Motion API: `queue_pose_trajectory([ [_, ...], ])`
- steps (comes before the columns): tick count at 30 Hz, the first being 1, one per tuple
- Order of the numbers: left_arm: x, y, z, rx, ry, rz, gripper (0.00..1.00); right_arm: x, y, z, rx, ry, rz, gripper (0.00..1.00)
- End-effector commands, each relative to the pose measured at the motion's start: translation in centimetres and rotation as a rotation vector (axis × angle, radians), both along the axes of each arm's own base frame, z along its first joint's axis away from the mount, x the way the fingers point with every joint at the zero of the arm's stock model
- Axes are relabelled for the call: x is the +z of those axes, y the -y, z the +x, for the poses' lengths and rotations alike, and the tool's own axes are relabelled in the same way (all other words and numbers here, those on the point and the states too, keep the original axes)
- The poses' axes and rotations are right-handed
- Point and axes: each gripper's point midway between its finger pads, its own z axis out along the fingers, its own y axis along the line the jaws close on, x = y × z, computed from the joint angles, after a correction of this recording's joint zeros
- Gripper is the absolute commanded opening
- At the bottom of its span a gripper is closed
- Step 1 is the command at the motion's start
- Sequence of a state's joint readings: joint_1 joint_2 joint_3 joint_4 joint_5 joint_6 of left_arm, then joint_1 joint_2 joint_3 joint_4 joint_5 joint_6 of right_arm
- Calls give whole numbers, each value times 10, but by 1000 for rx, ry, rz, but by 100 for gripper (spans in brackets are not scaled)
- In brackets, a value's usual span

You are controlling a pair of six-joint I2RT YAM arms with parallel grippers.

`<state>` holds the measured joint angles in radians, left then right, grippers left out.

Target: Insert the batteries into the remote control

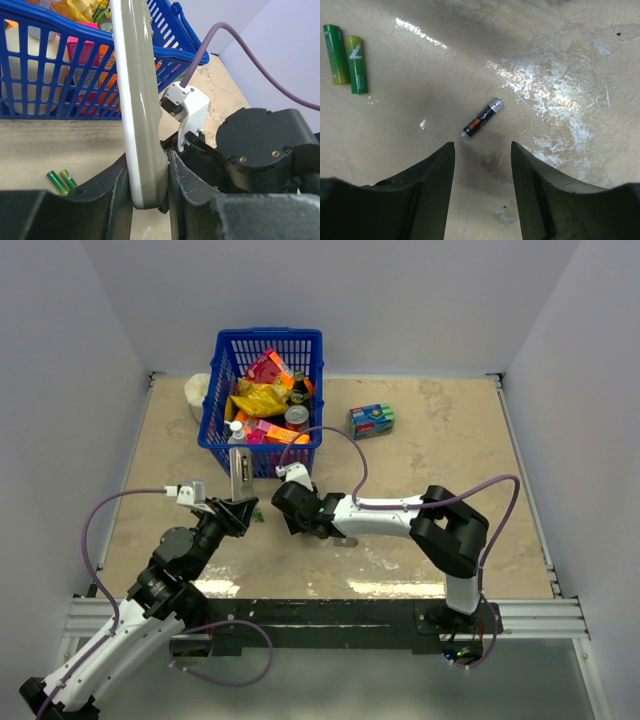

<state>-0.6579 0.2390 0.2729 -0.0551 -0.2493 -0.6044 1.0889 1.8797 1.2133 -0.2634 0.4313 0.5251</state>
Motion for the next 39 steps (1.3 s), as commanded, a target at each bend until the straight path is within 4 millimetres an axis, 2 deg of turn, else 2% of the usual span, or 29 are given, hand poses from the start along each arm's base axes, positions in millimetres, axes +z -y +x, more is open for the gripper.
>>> queue_pose_trajectory([
  [1, 28, -4, -2, 7, 72, -16, 0, 20, -13, 23, -126, 113, 66, 50],
  [7, 27, -3, -2, 4, 71, -15, 0, 0, -14, 24, -151, 106, 51, 44],
  [17, 27, -2, -2, -5, 69, -12, 0, -16, -17, 25, -164, 95, 50, 39],
  [23, 27, -2, -2, -5, 66, -12, 0, -23, -3, 18, -146, 81, 9, 21],
  [24, 28, -2, -2, -5, 68, -13, 0, -24, -1, 16, -124, 78, -11, 14],
  [27, 28, -1, -2, -7, 69, -12, 0, -22, -3, 2, 7, 36, -26, 6],
  [28, 28, -1, -2, -8, 69, -12, 0, -24, -8, -9, 82, -11, -15, 4],
  [29, 29, -1, -2, -7, 70, -13, 0, -27, -7, -18, 147, -33, -21, 4],
  [32, 29, -1, -2, -10, 73, -13, 0, -17, -5, -41, 411, -65, -71, 4],
  [34, 29, 0, -2, -8, 75, -14, 0, -14, 7, -50, 590, -68, -174, 4],
  [35, 29, -1, -1, -7, 74, -12, 0, -17, 15, -64, 690, -119, -212, 4],
  [39, 34, -2, -1, 0, 91, -14, 0, -18, 30, -70, 997, -86, -357, 1],
])
